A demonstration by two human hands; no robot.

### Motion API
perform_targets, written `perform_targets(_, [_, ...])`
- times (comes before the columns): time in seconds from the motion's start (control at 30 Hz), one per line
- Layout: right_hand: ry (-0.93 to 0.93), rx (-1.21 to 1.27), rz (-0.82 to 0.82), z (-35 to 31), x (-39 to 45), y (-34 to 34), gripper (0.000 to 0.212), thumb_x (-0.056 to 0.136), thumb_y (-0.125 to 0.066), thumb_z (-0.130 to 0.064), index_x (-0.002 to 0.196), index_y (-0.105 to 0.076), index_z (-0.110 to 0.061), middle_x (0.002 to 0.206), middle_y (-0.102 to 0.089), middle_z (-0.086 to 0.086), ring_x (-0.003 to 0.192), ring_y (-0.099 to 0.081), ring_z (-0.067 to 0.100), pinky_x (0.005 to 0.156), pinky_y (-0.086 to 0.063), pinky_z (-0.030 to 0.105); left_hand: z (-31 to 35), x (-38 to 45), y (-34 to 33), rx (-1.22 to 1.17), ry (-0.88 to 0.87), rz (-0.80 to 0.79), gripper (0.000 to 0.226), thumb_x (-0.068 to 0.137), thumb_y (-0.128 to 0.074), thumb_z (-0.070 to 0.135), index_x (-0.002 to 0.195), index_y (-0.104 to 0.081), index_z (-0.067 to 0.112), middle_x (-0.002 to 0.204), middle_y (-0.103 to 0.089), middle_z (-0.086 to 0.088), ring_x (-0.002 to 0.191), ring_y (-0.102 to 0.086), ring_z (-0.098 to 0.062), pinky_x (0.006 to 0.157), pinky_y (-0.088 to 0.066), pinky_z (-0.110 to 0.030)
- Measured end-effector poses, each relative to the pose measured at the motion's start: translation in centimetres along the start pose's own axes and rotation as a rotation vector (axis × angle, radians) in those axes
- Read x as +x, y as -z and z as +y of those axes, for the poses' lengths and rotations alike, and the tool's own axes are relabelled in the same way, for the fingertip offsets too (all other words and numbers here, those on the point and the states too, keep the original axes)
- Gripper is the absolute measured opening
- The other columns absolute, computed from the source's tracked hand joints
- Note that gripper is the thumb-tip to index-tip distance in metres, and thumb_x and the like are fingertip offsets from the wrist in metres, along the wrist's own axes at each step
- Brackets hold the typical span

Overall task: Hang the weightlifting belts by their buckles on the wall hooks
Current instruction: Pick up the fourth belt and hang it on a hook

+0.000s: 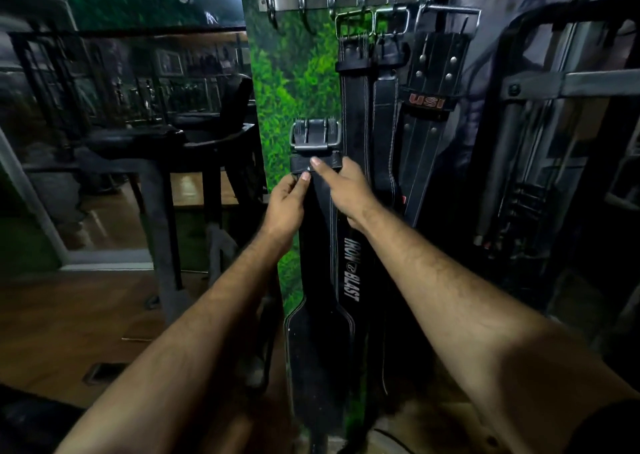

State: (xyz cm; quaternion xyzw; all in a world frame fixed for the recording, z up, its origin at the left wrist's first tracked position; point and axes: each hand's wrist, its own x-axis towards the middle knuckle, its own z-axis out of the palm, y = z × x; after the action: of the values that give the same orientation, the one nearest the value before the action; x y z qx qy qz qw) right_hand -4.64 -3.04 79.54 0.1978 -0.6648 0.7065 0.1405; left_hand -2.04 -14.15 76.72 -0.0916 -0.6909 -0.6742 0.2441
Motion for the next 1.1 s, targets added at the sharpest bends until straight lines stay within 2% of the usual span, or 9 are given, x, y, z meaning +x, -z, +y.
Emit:
perform_targets(0.13, [-0.024,0.112,-0.015,1.2,1.2,0.6,0.026,0.081,-0.07,-0.044,0.092,-0.071,-0.021,0.099,-0.077,0.006,0.097,-0.073,0.024,0.094,-0.057,0.046,-0.6,1.1,-1.7,0.046,-0.049,0.013,0.019,0.103,-0.05,0.019,0.092,-0.063,0.012,0.086,-0.067,-0.001,0.081,-0.059,-0.012,0.074,-0.049,-0.028])
perform_targets(0.2, [-0.056,0.17,0.005,1.3,1.5,1.0,0.018,0.085,-0.068,-0.037,0.09,-0.072,-0.02,0.097,-0.077,0.007,0.093,-0.073,0.025,0.092,-0.057,0.049,-0.9,1.4,-2.3,0.048,-0.094,0.028,0.019,0.103,-0.049,0.019,0.098,-0.064,0.007,0.091,-0.066,-0.006,0.084,-0.06,-0.014,0.075,-0.05,-0.029])
perform_targets(0.33, [-0.012,0.24,0.017,0.4,2.1,0.7,0.013,0.093,-0.065,-0.026,0.089,-0.072,-0.016,0.087,-0.075,0.003,0.083,-0.072,0.017,0.077,-0.057,0.034,-0.7,2.1,-2.8,0.021,-0.152,0.087,0.04,0.097,-0.055,0.034,0.081,-0.054,-0.002,0.075,-0.053,-0.011,0.071,-0.046,-0.018,0.062,-0.04,-0.035])
perform_targets(0.47, [0.049,0.277,0.047,-0.7,2.5,0.3,0.009,0.099,-0.058,-0.014,0.096,-0.067,-0.017,0.087,-0.071,-0.007,0.076,-0.068,-0.004,0.069,-0.049,0.011,-1.3,1.4,-2.9,-0.031,-0.085,0.148,0.042,0.095,-0.062,0.038,0.064,-0.045,0.015,0.058,-0.037,-0.003,0.055,-0.031,-0.015,0.05,-0.025,-0.03])
perform_targets(0.57, [0.049,0.269,0.049,-1.2,2.9,-0.1,0.01,0.099,-0.059,-0.016,0.094,-0.067,-0.019,0.088,-0.072,-0.009,0.079,-0.067,-0.004,0.073,-0.05,0.013,-3.5,0.0,-2.4,0.003,-0.016,0.138,0.044,0.097,-0.062,0.034,0.059,-0.042,0.023,0.053,-0.038,0.008,0.05,-0.032,-0.007,0.046,-0.026,-0.026])
perform_targets(0.73, [0.038,0.263,0.068,-1.2,3.1,-1.1,0.007,0.096,-0.063,-0.021,0.091,-0.067,-0.02,0.086,-0.074,-0.009,0.087,-0.067,0.009,0.093,-0.05,0.042,-6.4,-1.7,-0.7,-0.003,0.075,0.058,0.037,0.097,-0.061,0.032,0.067,-0.062,0.01,0.066,-0.065,-0.001,0.062,-0.057,-0.012,0.057,-0.048,-0.027])
perform_targets(0.83, [0.05,0.288,0.106,-1.5,2.7,-2.4,0.015,0.096,-0.062,-0.015,0.083,-0.064,-0.021,0.077,-0.069,-0.013,0.076,-0.064,0.0,0.083,-0.049,0.027,-7.7,-3.0,0.3,-0.037,0.146,0.072,0.04,0.099,-0.059,0.022,0.06,-0.049,0.019,0.051,-0.052,0.012,0.049,-0.045,0.001,0.049,-0.038,-0.02])
perform_targets(0.93, [0.062,0.298,0.119,-2.6,2.7,-3.3,0.018,0.098,-0.06,-0.012,0.083,-0.062,-0.022,0.079,-0.066,-0.014,0.071,-0.061,-0.006,0.074,-0.047,0.012,-9.8,-3.9,1.7,0.026,0.139,0.105,0.044,0.097,-0.063,0.026,0.061,-0.038,0.018,0.054,-0.033,0.008,0.051,-0.028,-0.003,0.048,-0.024,-0.024])
perform_targets(1.1, [0.02,0.346,0.172,-2.1,2.3,-4.4,0.016,0.098,-0.06,-0.018,0.083,-0.061,-0.023,0.083,-0.065,-0.013,0.075,-0.059,-0.003,0.072,-0.045,0.012,-12.9,-3.9,4.9,0.085,0.138,0.02,0.054,0.091,-0.068,0.042,0.066,-0.042,0.002,0.063,-0.034,-0.006,0.057,-0.032,-0.012,0.051,-0.027,-0.027])
